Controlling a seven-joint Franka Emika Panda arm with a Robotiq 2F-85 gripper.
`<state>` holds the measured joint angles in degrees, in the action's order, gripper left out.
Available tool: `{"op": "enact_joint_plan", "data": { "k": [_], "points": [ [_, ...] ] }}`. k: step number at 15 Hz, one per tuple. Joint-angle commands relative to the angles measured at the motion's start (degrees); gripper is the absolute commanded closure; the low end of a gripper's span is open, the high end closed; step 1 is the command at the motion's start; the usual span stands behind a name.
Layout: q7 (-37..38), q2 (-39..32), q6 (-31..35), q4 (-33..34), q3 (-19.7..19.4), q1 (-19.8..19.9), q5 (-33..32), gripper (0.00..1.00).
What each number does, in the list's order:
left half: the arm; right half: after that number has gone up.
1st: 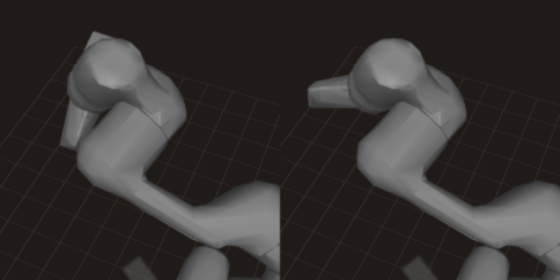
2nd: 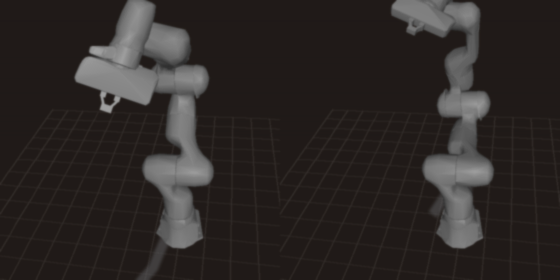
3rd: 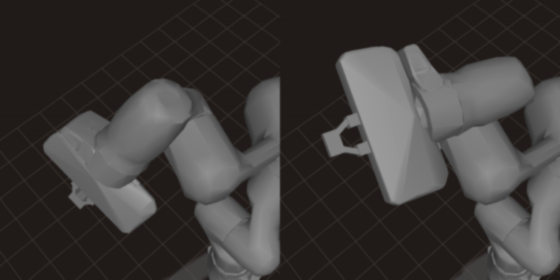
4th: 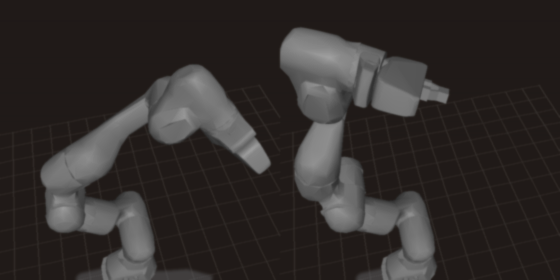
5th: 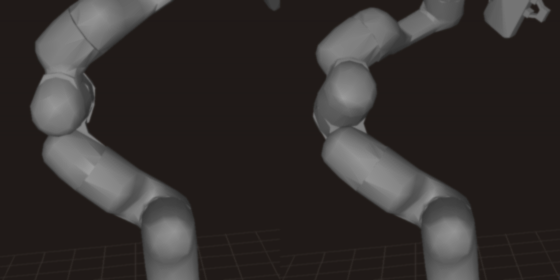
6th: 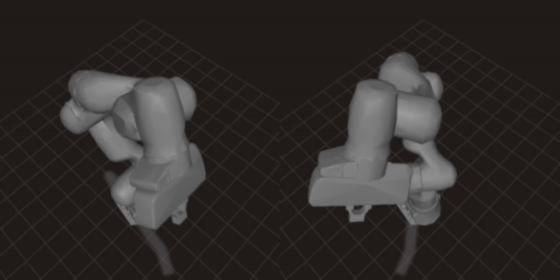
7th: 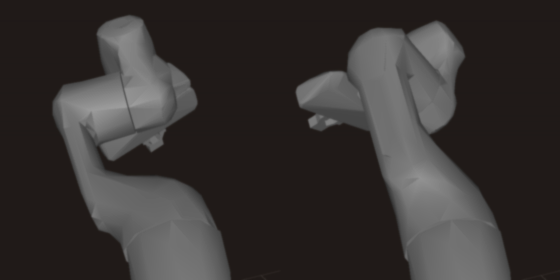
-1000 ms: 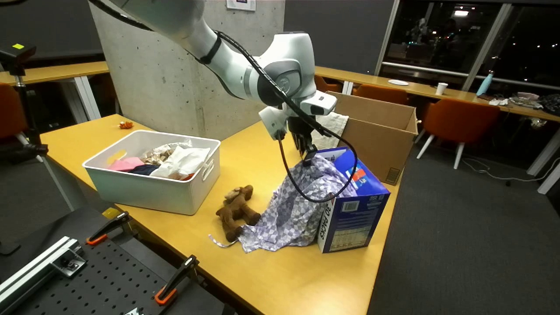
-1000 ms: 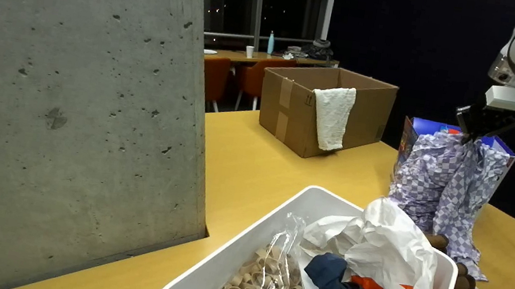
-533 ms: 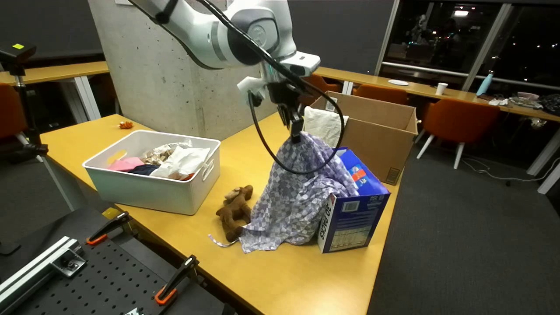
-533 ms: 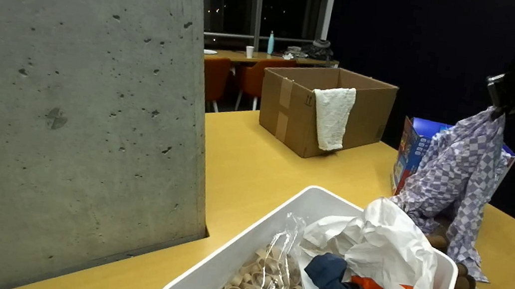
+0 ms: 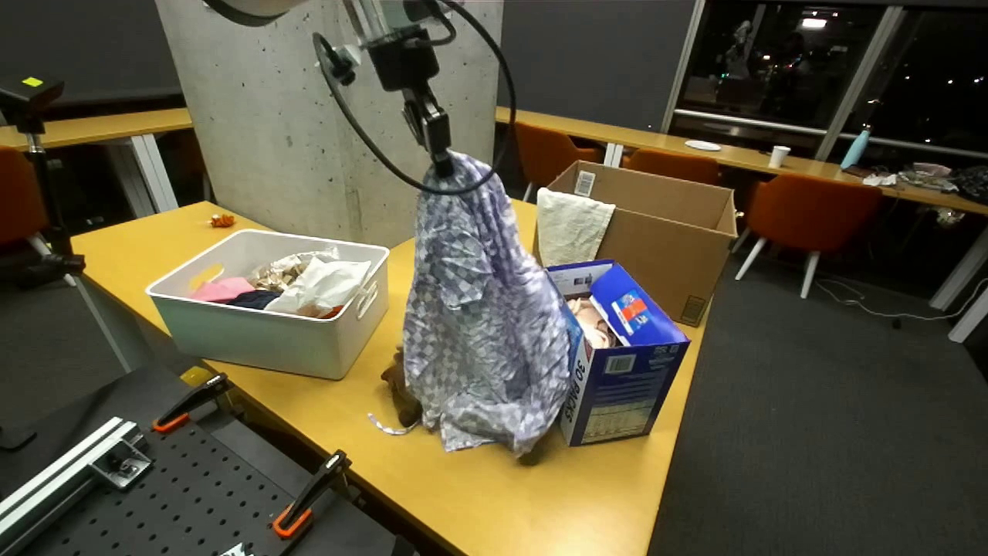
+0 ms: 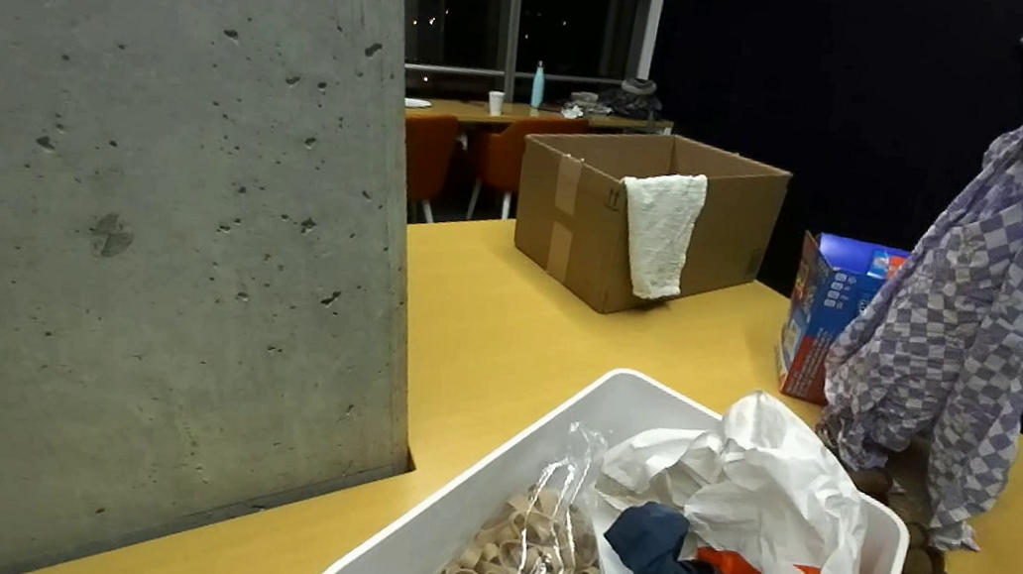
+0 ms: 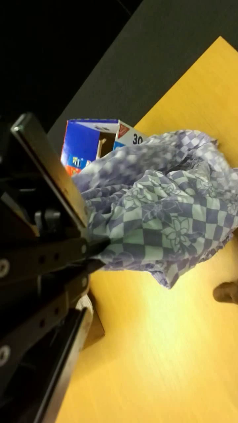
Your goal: Put the cloth in the basket
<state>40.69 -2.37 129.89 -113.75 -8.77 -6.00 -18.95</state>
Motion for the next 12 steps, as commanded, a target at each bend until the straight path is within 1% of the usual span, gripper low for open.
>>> {"op": "enact_joint_plan", "data": {
  "k": [1, 4, 8, 10, 12],
  "points": [
    [-3.4, 0.6, -1.9, 0.6, 5.9, 0.4, 1.6, 0.99],
    [-7.6, -2.3, -0.5, 2.2, 8.3, 0.8, 3.5, 0.99],
    [-14.3, -8.6, -0.8, 6.7, 7.9, 2.0, 4.9, 0.99],
    [-19.0, -12.3, -1.4, 10.1, 7.9, 2.7, 7.2, 0.99],
    [-26.1, -16.0, -2.1, 13.3, 9.1, 3.0, 10.9, 0.99]
  ]
}}
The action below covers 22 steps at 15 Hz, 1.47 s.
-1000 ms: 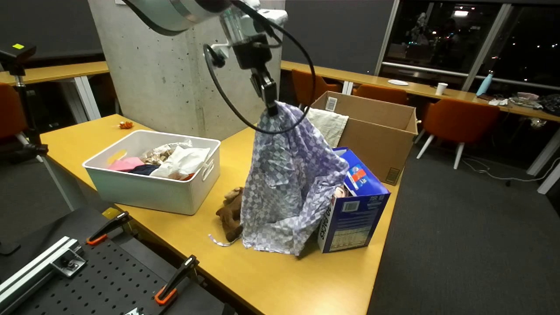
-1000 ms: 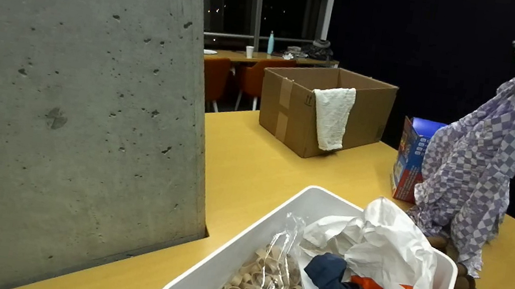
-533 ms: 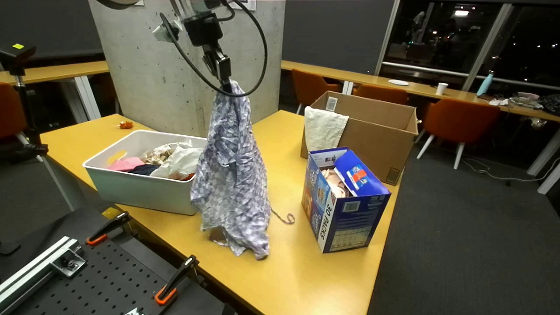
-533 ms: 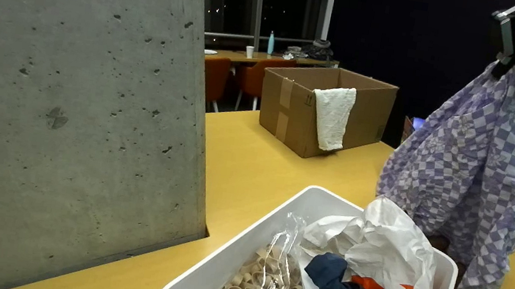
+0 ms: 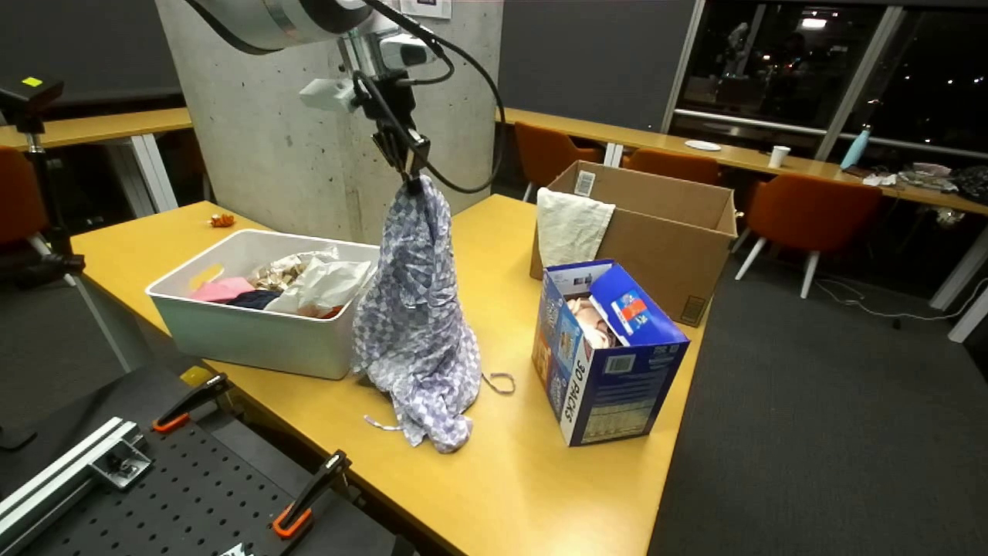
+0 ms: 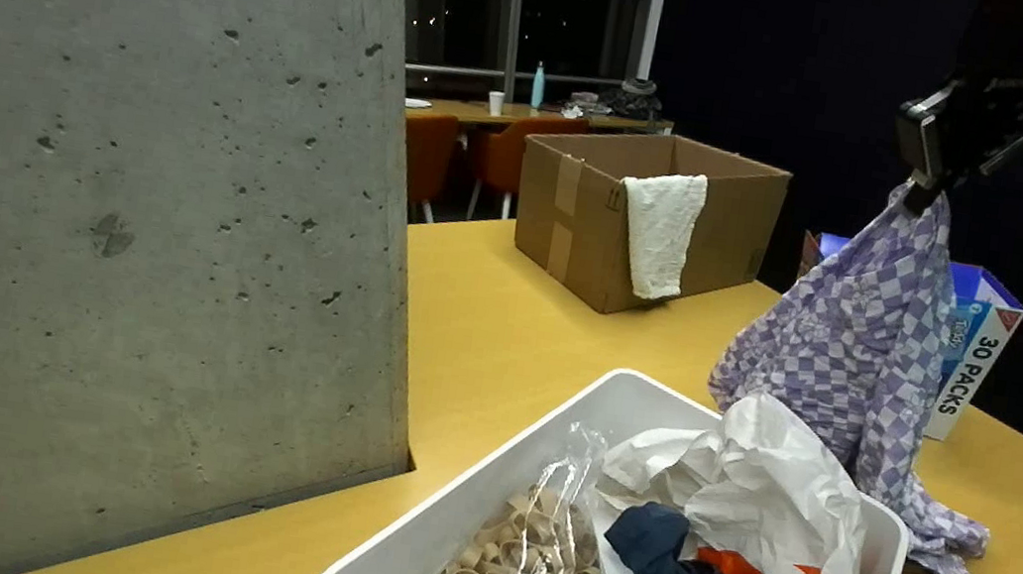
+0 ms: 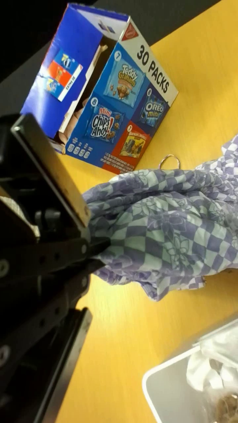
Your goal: Put the cloth in the basket
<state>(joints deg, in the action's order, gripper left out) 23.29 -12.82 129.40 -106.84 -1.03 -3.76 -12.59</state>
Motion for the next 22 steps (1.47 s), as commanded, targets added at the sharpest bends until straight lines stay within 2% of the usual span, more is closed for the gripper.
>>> {"op": "enact_joint_plan", "data": {
  "k": [1, 4, 5, 8, 9, 11, 15, 19, 20, 22],
  "points": [
    [-12.2, -6.8, -2.4, 7.2, 2.1, 0.8, 6.5, 0.99],
    [-18.5, -7.3, -3.9, 4.8, 3.9, 0.0, 9.1, 0.99],
    [-17.8, -5.4, -3.2, 0.7, 3.7, -0.4, 8.3, 0.99],
    [-16.0, -4.2, -1.3, -3.8, 2.4, -1.2, 5.2, 0.99],
    [-17.7, -5.5, -0.8, -2.9, 2.6, -0.6, 5.8, 0.71],
    [-18.1, -6.6, -2.1, -2.1, 2.3, -0.5, 5.5, 0.64],
    [-15.9, -2.8, -0.7, -7.6, -0.1, 0.5, 4.1, 0.35],
    [-16.9, -2.3, 1.4, -12.8, -1.5, 2.9, 5.1, 0.05],
    [-17.2, -3.0, 3.1, -13.5, -1.9, 3.5, 4.7, 0.01],
    [-18.6, -6.4, 6.4, -12.0, -2.6, 4.5, 3.9, 0.0]
  ]
}}
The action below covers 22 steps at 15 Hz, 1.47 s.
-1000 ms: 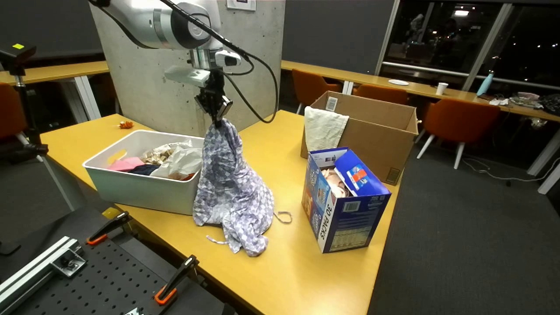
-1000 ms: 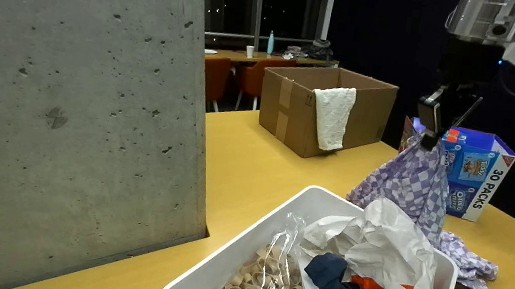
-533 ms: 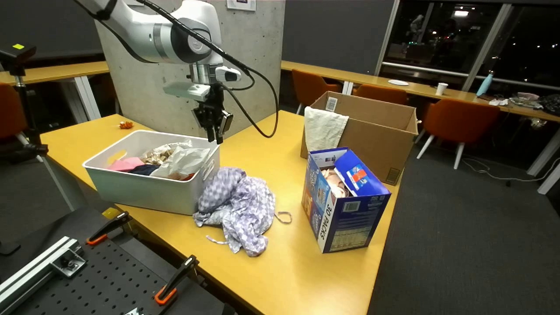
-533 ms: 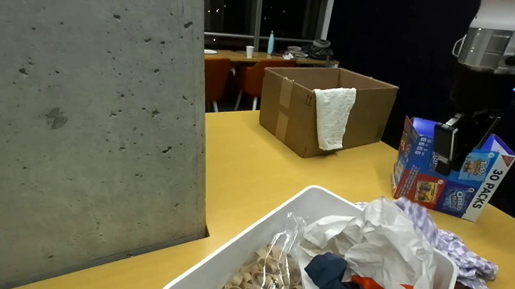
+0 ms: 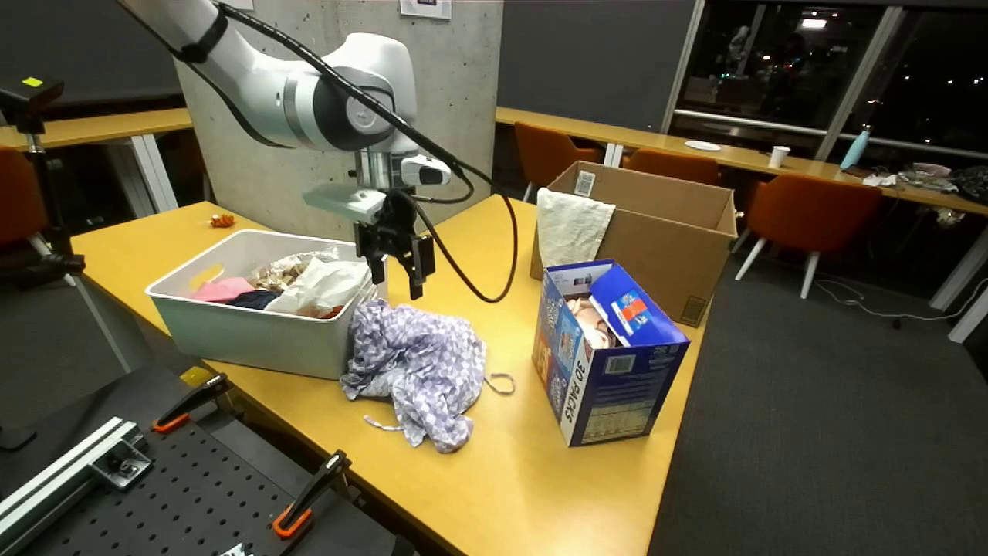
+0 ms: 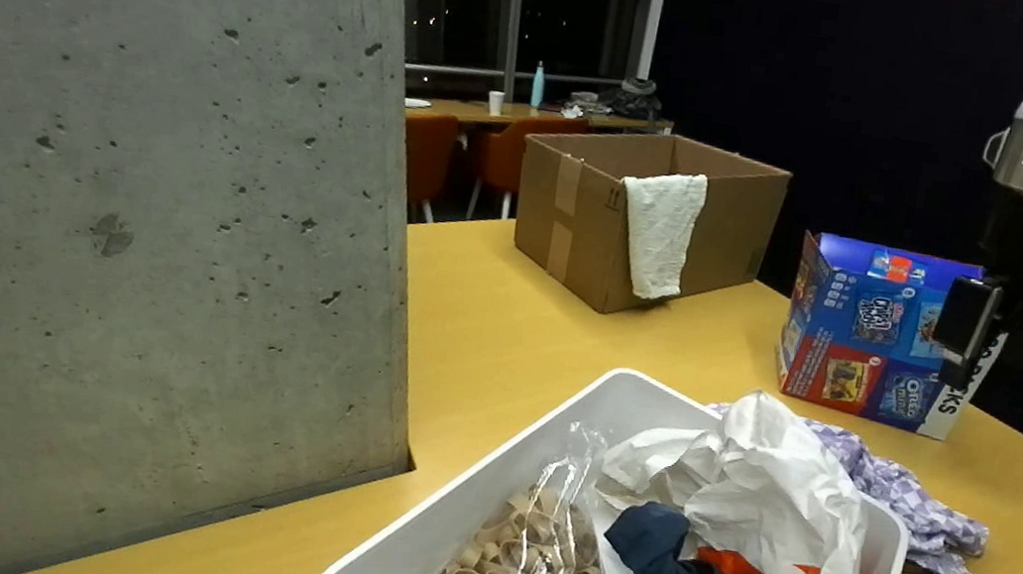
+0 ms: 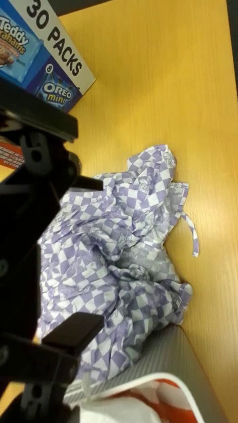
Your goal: Put the cloth in the basket
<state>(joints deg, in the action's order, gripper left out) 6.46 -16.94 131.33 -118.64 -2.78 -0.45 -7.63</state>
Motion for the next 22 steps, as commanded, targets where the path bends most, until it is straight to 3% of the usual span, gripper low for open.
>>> {"op": "enact_joint_plan", "data": {
  "k": [1, 4, 5, 11, 19, 22],
  "points": [
    [-2.9, -4.5, 5.8, 1.5, -0.9, 1.6, -1.1, 0.0],
    [-5.5, -9.5, 8.4, 5.5, -0.4, 2.0, -0.7, 0.0],
    [-3.9, -6.1, 7.5, 1.8, -0.8, 1.7, -0.1, 0.0],
    [-3.9, -7.0, 5.8, 3.7, -0.9, 2.0, 0.7, 0.0],
    [-3.4, -17.1, 9.0, 8.5, 0.8, 1.4, 2.6, 0.0],
    [-2.7, -21.1, 12.9, 8.1, 0.9, 1.3, 3.6, 0.0]
  ]
}}
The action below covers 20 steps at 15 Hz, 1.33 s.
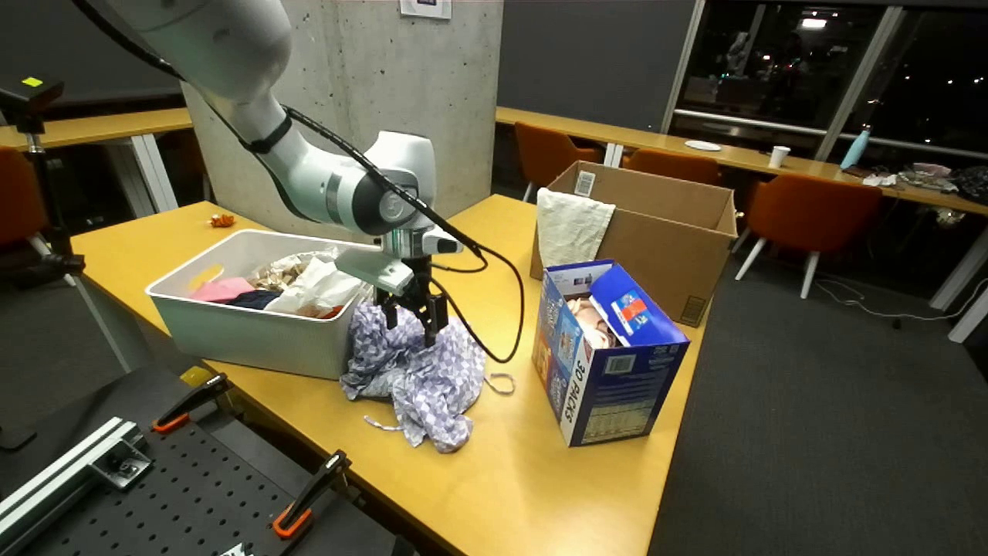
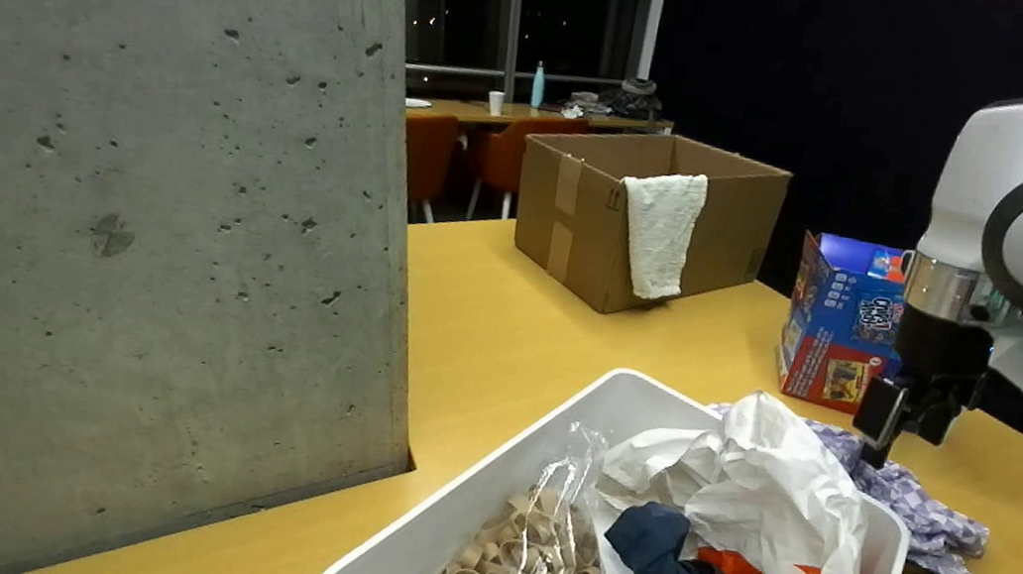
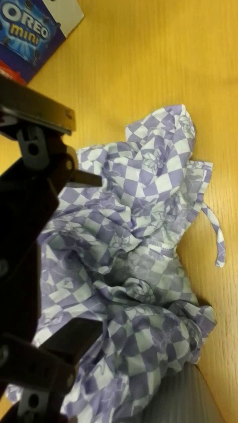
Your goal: Put the cloth in the basket
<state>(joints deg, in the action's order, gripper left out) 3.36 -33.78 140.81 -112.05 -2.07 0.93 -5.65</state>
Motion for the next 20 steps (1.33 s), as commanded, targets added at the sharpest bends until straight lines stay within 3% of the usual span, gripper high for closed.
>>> {"op": "enact_joint_plan", "data": {
  "k": [1, 6, 12, 13, 14, 20],
  "points": [
    [0.4, -6.0, 5.1, 2.2, 0.0, 0.1, 1.8, 0.0],
    [2.2, -13.0, 9.8, 7.3, -1.3, -0.9, 1.4, 0.0],
    [1.2, -20.8, 9.3, 16.7, -0.1, -0.6, 2.0, 0.0],
    [1.1, -21.7, 9.8, 17.6, 0.0, -0.4, 2.1, 0.08],
    [0.9, -22.3, 10.1, 18.0, 0.2, -0.4, 2.1, 0.26],
    [1.2, -23.1, 10.0, 19.6, 0.2, -0.7, 2.1, 0.71]
  ]
}}
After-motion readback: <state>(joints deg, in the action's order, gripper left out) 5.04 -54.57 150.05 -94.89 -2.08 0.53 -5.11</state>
